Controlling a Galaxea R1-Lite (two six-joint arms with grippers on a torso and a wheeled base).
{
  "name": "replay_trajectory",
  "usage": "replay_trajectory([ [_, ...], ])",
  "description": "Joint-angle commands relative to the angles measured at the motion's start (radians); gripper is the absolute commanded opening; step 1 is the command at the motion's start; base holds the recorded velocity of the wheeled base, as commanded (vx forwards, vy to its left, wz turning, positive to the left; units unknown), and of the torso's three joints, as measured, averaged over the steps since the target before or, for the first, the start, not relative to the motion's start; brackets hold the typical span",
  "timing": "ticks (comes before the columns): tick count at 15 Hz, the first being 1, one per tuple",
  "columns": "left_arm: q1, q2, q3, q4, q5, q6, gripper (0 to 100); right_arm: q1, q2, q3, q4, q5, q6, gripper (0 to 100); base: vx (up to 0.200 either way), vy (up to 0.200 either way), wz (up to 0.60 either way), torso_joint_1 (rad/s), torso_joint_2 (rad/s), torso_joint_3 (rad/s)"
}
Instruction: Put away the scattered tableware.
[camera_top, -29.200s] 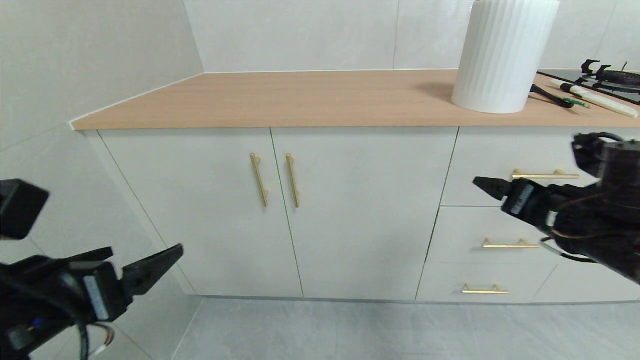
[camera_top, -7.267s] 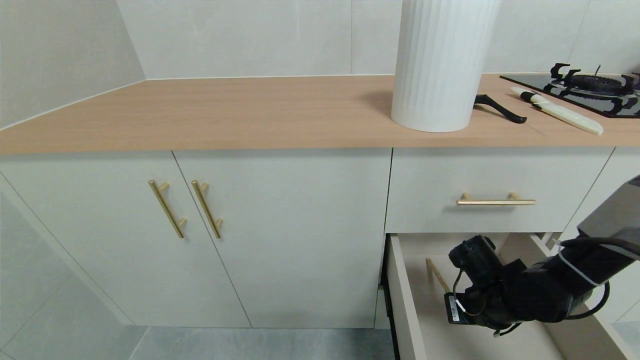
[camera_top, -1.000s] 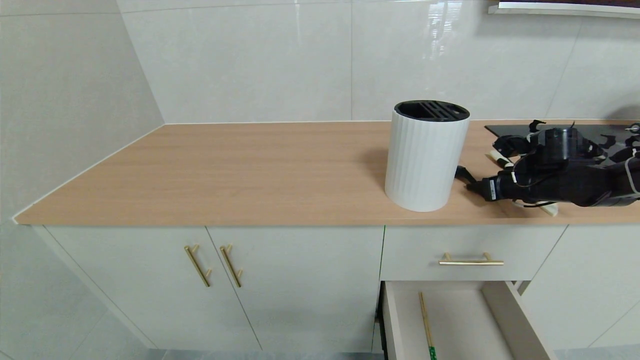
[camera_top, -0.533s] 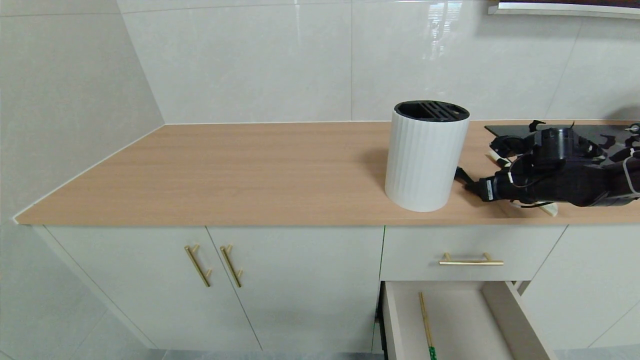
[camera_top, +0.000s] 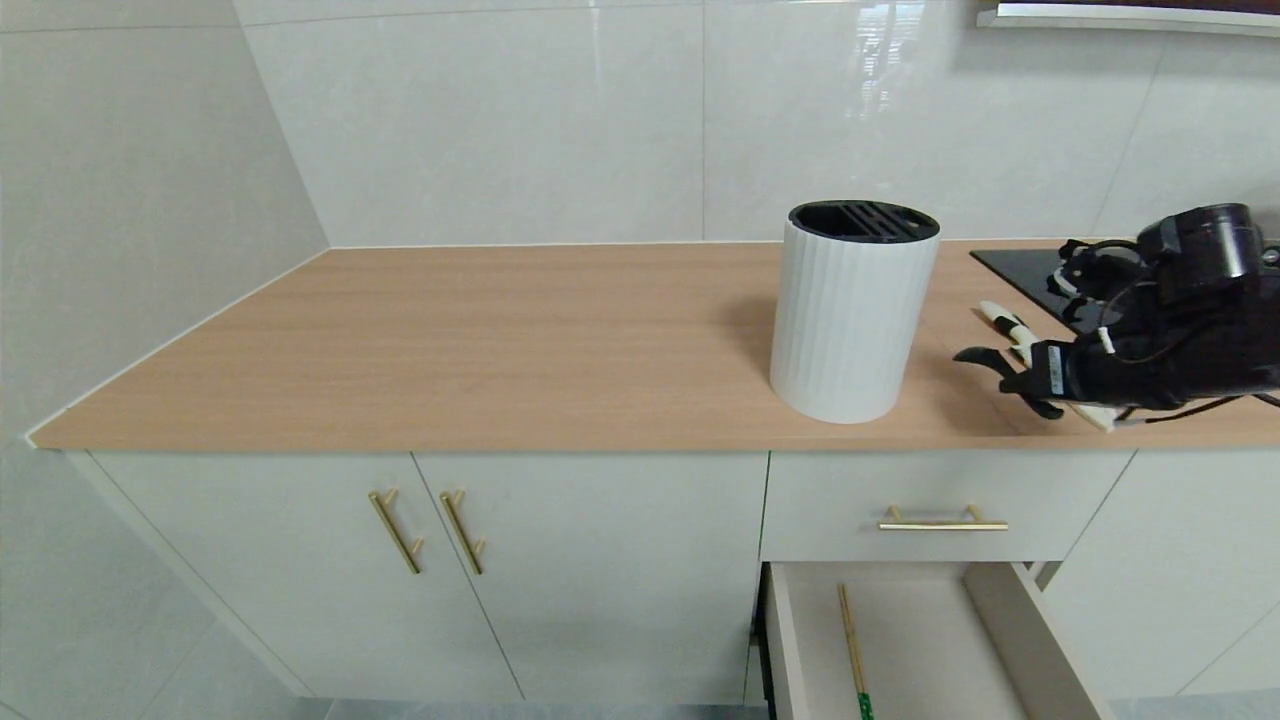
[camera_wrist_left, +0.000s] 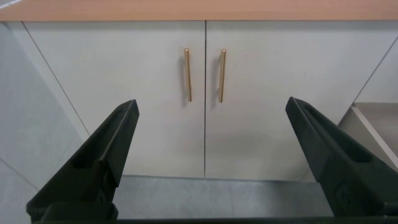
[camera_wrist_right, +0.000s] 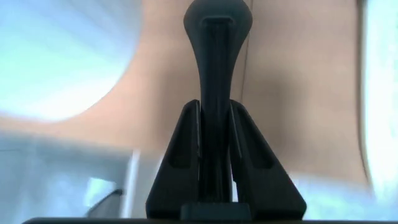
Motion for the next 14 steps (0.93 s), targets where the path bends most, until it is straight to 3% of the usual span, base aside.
replay_trajectory([
  [1,0.001,0.0,0.0,0.0,0.0,0.0,100,-0.025,-0.235,0.189,0.005,0.001,0.024,0,0.0,0.0,0.0,0.0,0.0,0.0],
  [5,0.001,0.0,0.0,0.0,0.0,0.0,100,0.009,-0.43,0.461,0.005,0.002,0.026,0,0.0,0.0,0.0,0.0,0.0,0.0],
  [8,0.001,0.0,0.0,0.0,0.0,0.0,100,0.02,-0.503,0.588,-0.033,0.002,0.018,0,0.0,0.0,0.0,-0.028,0.06,0.041],
  [14,0.001,0.0,0.0,0.0,0.0,0.0,100,0.073,-0.479,0.645,-0.075,0.002,-0.001,0,0.0,0.0,0.0,-0.164,0.43,0.258],
])
